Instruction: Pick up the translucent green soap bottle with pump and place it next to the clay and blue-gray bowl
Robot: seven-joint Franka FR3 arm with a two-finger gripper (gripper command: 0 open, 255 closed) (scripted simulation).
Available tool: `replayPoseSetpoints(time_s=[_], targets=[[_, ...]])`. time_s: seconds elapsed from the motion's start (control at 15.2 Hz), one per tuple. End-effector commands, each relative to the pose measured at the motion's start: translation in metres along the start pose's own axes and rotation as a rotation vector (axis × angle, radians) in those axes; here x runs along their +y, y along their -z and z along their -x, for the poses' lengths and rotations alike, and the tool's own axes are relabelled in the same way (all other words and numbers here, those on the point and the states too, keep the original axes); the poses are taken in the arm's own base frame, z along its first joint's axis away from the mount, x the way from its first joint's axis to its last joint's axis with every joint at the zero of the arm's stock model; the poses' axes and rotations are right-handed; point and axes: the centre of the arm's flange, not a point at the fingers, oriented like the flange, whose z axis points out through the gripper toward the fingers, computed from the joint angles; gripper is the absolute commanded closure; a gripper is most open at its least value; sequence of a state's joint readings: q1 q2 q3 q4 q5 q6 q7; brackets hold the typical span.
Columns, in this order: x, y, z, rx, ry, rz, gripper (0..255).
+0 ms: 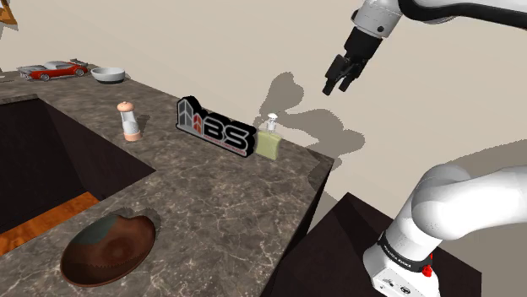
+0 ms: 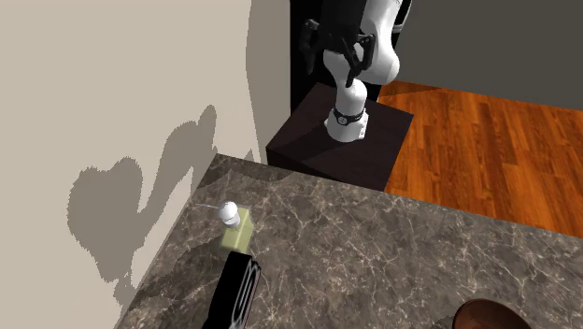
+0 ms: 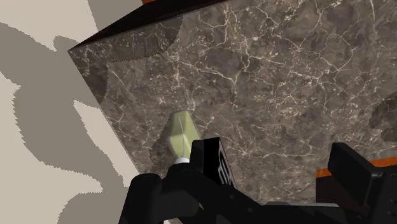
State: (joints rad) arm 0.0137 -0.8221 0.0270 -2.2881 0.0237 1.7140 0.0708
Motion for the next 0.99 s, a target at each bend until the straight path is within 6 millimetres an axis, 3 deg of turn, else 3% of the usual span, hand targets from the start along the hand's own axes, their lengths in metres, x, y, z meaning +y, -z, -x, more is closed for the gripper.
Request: replayPoseSetpoints(time_s=[0.0, 0.92], targets=[[0.0, 0.0, 0.0, 0.0, 0.0, 0.0, 0], [0.064, -0.156, -0.08, -0.001, 0.014, -0.034, 0]])
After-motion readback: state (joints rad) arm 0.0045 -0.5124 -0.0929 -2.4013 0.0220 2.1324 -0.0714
